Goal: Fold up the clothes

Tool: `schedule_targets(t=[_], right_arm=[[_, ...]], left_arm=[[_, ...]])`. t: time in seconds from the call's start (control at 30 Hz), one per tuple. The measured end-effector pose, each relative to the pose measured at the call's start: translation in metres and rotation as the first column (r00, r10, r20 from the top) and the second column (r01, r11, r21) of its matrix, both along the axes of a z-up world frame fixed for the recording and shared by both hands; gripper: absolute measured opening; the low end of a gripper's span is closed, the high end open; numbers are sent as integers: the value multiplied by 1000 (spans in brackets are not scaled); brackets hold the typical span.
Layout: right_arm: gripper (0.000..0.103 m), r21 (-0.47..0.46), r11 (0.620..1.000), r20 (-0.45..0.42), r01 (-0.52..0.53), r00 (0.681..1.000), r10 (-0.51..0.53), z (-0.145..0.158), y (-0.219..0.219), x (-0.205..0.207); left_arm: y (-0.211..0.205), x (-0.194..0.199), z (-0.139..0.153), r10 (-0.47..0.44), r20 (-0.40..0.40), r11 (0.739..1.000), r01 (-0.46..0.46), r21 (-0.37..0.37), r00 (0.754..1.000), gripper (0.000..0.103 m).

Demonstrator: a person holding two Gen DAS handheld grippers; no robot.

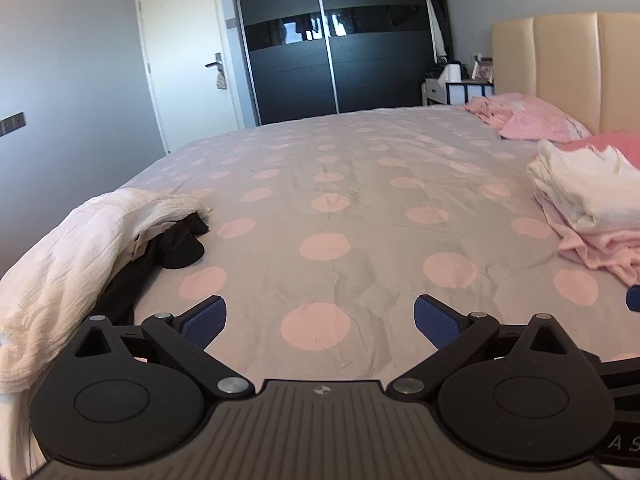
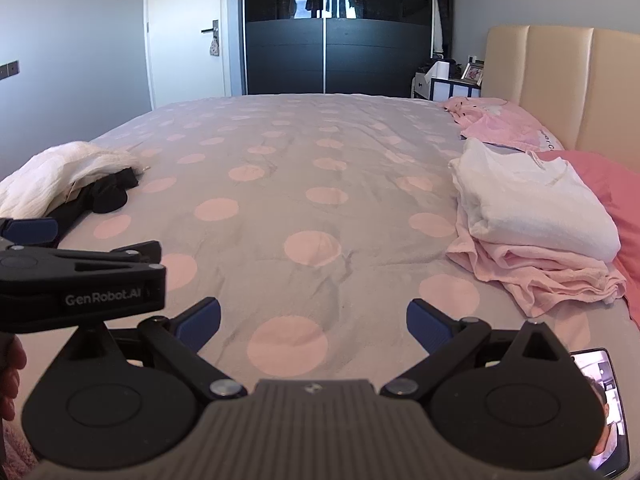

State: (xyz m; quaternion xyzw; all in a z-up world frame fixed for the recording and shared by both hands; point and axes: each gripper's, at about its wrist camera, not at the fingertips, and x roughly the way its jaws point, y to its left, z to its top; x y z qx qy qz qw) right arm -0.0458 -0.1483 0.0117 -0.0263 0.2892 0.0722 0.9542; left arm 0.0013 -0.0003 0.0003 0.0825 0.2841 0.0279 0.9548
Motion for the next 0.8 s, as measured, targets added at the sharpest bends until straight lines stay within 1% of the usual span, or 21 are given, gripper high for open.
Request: schedule_targets(t=[0.1, 0.17, 0.23, 0.27, 0.33, 0.47, 0.57, 0.7, 0.8], right_arm=[[100, 21, 1000, -5, 5, 1000, -5, 0, 2, 1], [100, 61, 998, -24, 17, 1000, -16, 2, -1, 7], [100, 84, 996, 9, 17, 1000, -18, 4, -6, 2], [100, 79, 997, 15, 21, 1000, -23, 5, -7, 1], [100, 73, 997, 28, 31, 999, -33, 7, -8, -1], [100, 69, 997, 35, 33, 999, -36, 6, -8, -2], [100, 66, 997, 38, 32, 999, -34, 5, -7, -1], [100, 66, 997, 44, 26, 999, -29, 4, -7, -1], [100, 63, 998, 44, 22, 999, -25, 4, -7, -1]], left_arm=[[-1, 5, 1, 9, -2, 999, -9, -34, 1000, 101], [-2, 8, 2, 15, -4, 998, -15, -57, 1000, 101], [-3, 11, 3, 20, -6, 997, -21, -80, 1000, 101], [-3, 12, 3, 23, -6, 996, -24, -91, 1000, 101], [4, 0, 5, 38, 36, 995, -34, -96, 999, 101], [6, 0, 4, 19, 32, 996, -16, -93, 999, 101], [7, 0, 3, 33, 43, 996, -29, -82, 999, 101], [7, -1, 3, 10, 54, 997, -6, -81, 998, 101], [6, -1, 2, 12, 54, 997, -8, -73, 998, 101]])
